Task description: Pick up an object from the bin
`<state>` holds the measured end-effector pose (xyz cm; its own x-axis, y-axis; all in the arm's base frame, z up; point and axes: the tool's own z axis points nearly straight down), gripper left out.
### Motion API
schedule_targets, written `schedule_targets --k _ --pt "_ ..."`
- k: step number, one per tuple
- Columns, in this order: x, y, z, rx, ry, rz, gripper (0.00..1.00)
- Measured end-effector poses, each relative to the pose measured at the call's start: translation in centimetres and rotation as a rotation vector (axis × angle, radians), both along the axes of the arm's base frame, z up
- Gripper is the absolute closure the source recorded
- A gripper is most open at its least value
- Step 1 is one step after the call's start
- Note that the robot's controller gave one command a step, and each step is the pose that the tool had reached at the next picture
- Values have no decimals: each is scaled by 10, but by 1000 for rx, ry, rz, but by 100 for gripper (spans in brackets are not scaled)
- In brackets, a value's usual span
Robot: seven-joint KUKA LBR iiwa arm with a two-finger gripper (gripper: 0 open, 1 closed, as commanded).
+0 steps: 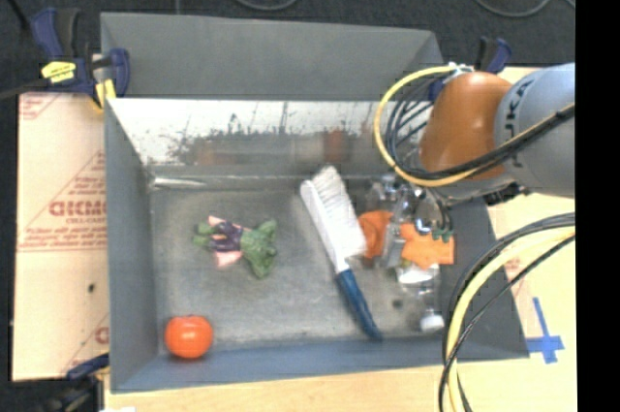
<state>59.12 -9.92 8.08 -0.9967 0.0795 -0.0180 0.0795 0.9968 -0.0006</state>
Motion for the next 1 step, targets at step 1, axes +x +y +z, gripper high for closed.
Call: schedule_targets --k 1 --pt "-14 0 14 -1 -2 -14 100"
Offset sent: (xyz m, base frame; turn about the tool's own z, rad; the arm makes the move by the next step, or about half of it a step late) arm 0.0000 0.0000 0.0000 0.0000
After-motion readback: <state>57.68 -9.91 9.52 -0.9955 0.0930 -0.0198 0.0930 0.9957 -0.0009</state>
